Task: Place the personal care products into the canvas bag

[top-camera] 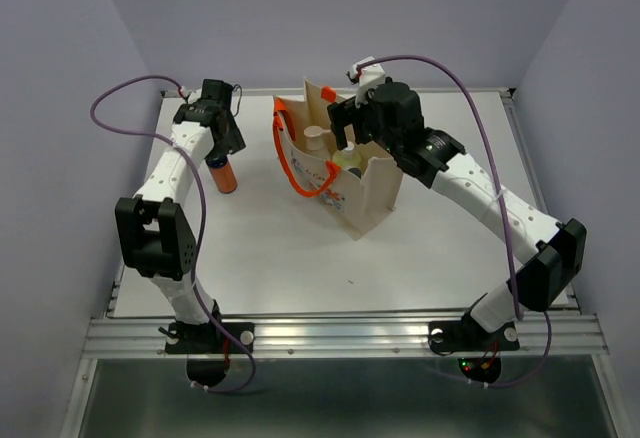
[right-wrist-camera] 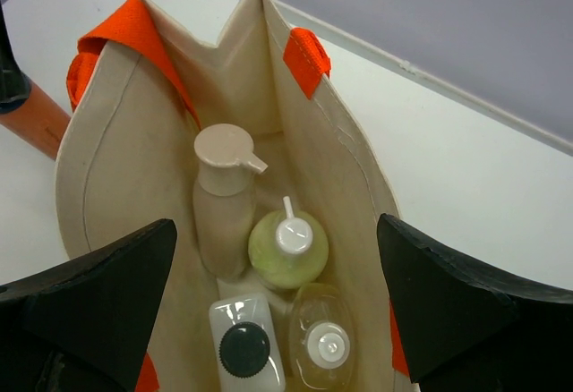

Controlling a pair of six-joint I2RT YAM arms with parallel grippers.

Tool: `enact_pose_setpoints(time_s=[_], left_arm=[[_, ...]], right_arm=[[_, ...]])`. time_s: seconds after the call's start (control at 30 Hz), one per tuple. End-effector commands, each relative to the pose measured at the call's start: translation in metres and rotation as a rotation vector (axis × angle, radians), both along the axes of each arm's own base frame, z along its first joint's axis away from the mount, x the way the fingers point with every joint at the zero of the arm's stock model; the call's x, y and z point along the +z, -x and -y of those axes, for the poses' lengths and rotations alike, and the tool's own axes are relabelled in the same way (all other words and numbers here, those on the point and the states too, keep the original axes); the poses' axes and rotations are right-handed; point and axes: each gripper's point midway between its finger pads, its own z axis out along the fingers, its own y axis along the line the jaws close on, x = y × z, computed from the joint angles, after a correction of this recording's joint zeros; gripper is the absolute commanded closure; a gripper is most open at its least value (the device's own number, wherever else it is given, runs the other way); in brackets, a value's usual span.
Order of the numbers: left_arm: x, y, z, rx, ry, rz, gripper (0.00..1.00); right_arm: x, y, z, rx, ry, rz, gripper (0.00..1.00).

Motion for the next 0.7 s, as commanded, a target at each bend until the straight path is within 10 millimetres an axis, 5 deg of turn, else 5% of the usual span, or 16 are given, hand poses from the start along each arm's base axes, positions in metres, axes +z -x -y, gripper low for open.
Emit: enact_pose_setpoints(time_s=[0.0,0.47,0.67], left_arm=[[0.01,-0.013,-0.004,-0.019,-0.006,0.033,0.01],[-0.025,-0.013,-0.015,0.011,-0.027,-0.06,0.18],[-0.026,-0.016,-0.01,-0.003,-0.005,-0.056,0.46]], right_arm=[[0.027,0.004,0.016,-0.033,-0.023,0.07,0.0],[0.023,0.003,0.018,-0.038,-0.009,0.067,0.0],[0.026,0.005,0.02,-0.041,-0.01,0.072,0.0]])
